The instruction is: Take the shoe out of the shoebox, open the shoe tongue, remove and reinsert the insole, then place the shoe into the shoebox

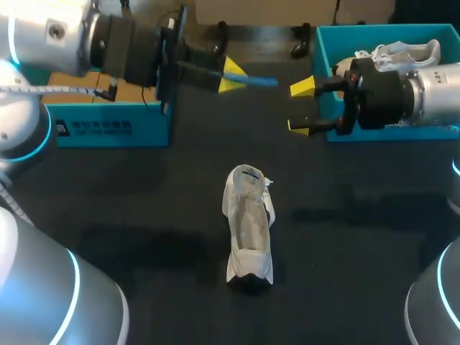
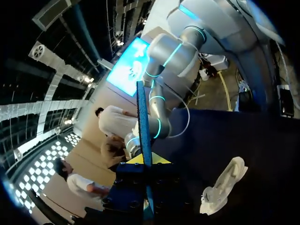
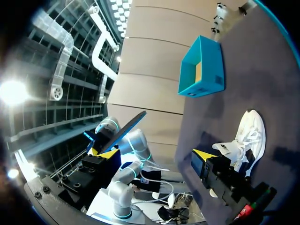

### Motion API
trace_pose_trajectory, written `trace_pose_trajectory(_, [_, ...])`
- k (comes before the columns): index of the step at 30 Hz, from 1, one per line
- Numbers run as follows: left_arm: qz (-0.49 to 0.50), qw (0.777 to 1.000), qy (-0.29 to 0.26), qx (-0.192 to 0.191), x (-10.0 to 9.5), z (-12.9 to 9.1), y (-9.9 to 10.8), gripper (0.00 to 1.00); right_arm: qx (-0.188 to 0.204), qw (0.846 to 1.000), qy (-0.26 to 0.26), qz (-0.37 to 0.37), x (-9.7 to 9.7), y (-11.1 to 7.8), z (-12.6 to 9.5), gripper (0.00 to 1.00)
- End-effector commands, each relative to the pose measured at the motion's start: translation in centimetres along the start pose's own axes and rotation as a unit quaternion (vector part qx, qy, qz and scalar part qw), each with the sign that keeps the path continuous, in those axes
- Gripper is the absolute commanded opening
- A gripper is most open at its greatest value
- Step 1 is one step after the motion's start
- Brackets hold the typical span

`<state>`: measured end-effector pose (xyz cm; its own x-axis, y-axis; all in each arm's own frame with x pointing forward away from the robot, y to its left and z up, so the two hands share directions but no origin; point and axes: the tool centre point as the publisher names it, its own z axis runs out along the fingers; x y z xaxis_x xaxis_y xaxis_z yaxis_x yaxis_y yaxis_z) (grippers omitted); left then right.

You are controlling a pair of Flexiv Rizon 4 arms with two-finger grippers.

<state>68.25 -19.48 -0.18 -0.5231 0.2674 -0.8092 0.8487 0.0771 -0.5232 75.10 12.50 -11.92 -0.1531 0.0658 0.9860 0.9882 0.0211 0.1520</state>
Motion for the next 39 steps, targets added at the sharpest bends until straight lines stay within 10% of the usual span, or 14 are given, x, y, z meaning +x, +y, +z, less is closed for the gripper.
trace_pose_trajectory(1, [0.236,0.966,-0.079,-0.069,2.5,1.1,0.0,0.00,0.000,1.000,-0.001,0.000,-0.1,0.0,0.2,1.00])
trace_pose_trajectory(17, [0.287,0.951,-0.077,-0.087,3.3,1.8,0.2,0.00,0.000,1.000,-0.001,0.000,-0.1,0.0,0.2,1.00])
trace_pose_trajectory(28, [0.329,0.936,-0.103,-0.078,4.2,3.7,7.6,0.00,0.000,1.000,-0.001,0.000,-0.1,0.0,0.2,1.00])
trace_pose_trajectory(39, [0.335,0.934,-0.090,-0.080,4.4,4.0,10.3,0.00,0.000,1.000,-0.001,0.000,-0.1,0.0,0.2,1.00])
